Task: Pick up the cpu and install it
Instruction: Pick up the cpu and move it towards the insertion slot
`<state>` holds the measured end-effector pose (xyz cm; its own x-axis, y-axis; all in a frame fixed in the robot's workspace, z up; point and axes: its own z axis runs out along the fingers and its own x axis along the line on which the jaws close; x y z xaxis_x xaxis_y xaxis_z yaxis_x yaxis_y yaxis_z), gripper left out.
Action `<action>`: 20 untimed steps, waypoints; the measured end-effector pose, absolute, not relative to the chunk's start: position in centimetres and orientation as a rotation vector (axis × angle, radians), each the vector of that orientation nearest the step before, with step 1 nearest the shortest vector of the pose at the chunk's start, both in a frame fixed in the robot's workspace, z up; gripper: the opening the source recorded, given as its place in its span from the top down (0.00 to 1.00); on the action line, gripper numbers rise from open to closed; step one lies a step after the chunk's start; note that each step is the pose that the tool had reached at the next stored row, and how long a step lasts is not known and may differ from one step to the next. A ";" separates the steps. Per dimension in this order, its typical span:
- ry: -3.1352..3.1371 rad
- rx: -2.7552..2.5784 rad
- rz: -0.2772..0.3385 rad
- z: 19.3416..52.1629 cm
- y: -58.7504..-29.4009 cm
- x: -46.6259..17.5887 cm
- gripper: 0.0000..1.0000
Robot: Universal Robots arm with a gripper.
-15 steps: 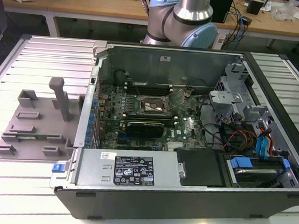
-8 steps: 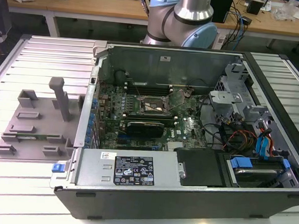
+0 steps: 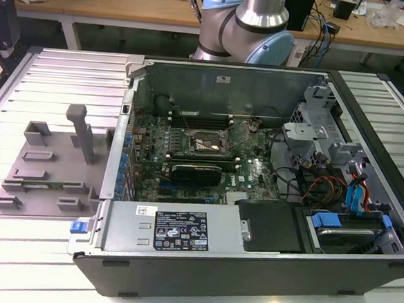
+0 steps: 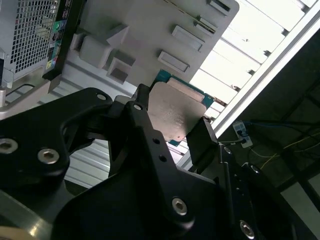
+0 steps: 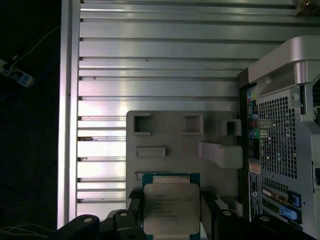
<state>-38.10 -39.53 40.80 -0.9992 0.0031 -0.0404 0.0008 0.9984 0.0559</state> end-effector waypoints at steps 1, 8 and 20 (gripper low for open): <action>3.100 0.003 0.087 40.8 -39.5 -37.9 0.45; 3.100 0.003 0.087 40.8 -39.5 -37.3 0.45; 3.100 0.003 0.087 40.8 -39.5 -35.5 0.45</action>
<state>-35.46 -39.53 40.80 -0.9992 0.0032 -0.0404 0.0009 0.9984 0.0559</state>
